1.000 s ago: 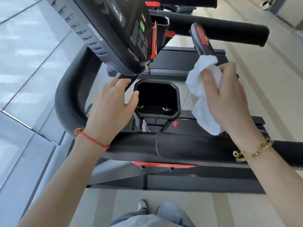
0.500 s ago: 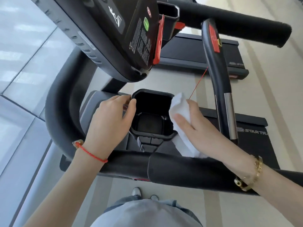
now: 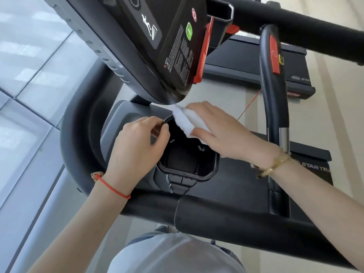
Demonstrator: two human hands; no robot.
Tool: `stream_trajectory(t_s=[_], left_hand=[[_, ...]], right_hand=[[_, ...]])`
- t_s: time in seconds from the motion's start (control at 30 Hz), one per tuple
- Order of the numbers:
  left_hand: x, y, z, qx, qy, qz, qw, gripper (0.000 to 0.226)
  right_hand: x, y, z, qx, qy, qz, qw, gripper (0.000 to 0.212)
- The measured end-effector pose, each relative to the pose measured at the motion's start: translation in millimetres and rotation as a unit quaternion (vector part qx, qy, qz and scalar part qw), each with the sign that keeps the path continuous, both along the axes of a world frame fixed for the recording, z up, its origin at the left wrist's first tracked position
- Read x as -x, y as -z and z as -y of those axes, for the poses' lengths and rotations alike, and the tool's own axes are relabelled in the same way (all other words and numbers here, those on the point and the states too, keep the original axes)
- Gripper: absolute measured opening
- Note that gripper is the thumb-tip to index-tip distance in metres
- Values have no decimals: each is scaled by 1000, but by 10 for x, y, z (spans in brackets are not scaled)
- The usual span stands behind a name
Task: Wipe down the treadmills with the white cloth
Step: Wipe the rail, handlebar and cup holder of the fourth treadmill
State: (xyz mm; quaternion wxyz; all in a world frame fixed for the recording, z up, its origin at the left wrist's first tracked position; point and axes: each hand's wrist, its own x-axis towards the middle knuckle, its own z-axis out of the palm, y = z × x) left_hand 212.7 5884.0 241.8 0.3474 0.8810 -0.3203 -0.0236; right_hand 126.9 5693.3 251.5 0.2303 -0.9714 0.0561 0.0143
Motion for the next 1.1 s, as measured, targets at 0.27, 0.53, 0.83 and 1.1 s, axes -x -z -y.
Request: stream_trajectory(t_s=[0.27,0.53,0.83,1.1], left_hand=[[-22,62,5,7,24,3,1000,26],[-26,78,-2,18,29,-18,999,30],[-34,103,-4,33,64,-22,997,33],[-28,106,-13,24,62,-21,998,32]], right_hand=[[-193,-32,-47,-28,-15,-27,999,42],[195,54,10,-61,87,-4,994,37],[-67,-39,-75,-100,84,-26,991,31],[421,94,-300,-231,266,-8,936,46]])
